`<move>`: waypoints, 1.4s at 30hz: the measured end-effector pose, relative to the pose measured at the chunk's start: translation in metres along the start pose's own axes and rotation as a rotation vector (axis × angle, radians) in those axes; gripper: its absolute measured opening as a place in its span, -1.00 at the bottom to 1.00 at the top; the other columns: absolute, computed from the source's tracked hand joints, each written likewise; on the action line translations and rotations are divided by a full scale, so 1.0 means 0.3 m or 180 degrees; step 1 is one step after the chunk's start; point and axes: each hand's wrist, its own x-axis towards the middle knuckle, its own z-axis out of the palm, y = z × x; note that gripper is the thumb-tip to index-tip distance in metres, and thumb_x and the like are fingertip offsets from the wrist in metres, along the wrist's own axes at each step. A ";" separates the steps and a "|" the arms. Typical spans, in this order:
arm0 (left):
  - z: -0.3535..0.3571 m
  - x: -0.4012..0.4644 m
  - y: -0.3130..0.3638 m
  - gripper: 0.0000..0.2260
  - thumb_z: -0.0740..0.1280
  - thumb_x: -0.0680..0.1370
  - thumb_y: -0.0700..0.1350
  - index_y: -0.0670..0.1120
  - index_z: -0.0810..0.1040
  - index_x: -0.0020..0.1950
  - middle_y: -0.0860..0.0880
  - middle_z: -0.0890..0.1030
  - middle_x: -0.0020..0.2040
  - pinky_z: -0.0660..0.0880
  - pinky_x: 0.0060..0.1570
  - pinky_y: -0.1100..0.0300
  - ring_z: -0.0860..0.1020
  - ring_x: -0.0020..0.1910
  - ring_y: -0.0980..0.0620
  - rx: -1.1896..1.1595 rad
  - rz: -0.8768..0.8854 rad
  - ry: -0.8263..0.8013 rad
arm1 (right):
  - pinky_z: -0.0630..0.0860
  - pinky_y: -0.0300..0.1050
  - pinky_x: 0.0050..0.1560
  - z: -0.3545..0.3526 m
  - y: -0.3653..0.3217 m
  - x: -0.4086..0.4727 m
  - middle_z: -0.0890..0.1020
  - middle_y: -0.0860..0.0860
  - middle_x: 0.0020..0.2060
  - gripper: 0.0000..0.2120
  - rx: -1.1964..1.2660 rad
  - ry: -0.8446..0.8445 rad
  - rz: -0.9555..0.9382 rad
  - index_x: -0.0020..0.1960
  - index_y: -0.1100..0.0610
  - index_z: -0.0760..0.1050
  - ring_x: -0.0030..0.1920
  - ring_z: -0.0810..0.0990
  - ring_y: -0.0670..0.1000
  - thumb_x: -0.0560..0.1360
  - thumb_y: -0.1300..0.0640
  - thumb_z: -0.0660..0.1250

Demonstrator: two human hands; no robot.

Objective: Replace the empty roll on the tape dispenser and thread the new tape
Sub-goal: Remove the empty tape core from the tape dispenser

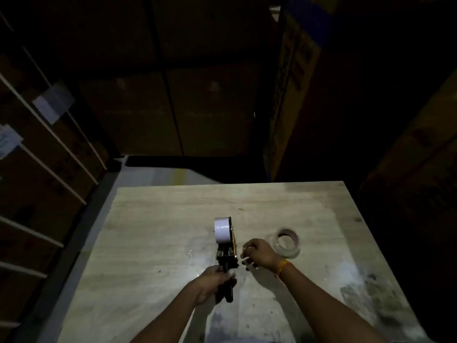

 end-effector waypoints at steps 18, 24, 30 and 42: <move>0.026 0.091 -0.003 -0.68 0.47 0.60 -0.32 -0.23 0.62 0.35 -0.18 0.70 -0.03 0.60 -0.08 -0.04 0.63 -0.10 -0.18 -0.0380 0.0076 0.0997 | 0.65 -0.08 -0.31 -0.036 -0.157 0.086 0.69 0.28 0.09 -0.36 0.0942 0.0089 0.0040 0.25 0.25 0.54 -0.14 0.71 0.16 0.66 -0.32 0.08; 0.012 0.069 -0.002 -0.63 0.53 0.54 -0.34 -0.21 0.63 0.33 -0.24 0.73 0.18 0.67 0.20 -0.20 0.72 0.12 -0.30 -0.0353 0.0040 0.1197 | 0.71 0.26 -0.06 -0.005 -0.177 0.149 0.69 0.32 -0.06 -0.38 0.0364 0.0171 -0.0284 -0.06 0.23 0.59 -0.07 0.72 0.32 0.43 -0.38 0.43; 0.049 -0.030 0.060 -0.58 0.59 0.47 -0.37 -0.20 0.57 0.27 -0.17 0.68 0.12 0.62 -0.40 0.35 0.70 -0.14 0.02 -0.0176 0.0225 0.1292 | 0.71 0.23 -0.08 -0.007 -0.143 0.215 0.74 0.21 -0.24 -0.61 -0.0094 0.0504 -0.0102 -0.19 0.30 0.69 -0.17 0.76 0.24 0.45 -0.06 0.57; 0.030 -0.018 0.093 -0.61 0.74 0.26 0.05 -0.15 0.75 -0.09 -0.09 0.76 -0.29 0.60 -0.47 0.27 0.71 -0.41 0.01 0.0806 0.0226 0.1811 | 0.25 -0.17 -0.50 0.022 -0.148 0.291 0.41 0.08 -0.54 -0.54 -0.1441 0.0847 0.0080 -0.46 0.19 0.35 -0.52 0.35 0.00 0.43 0.05 0.51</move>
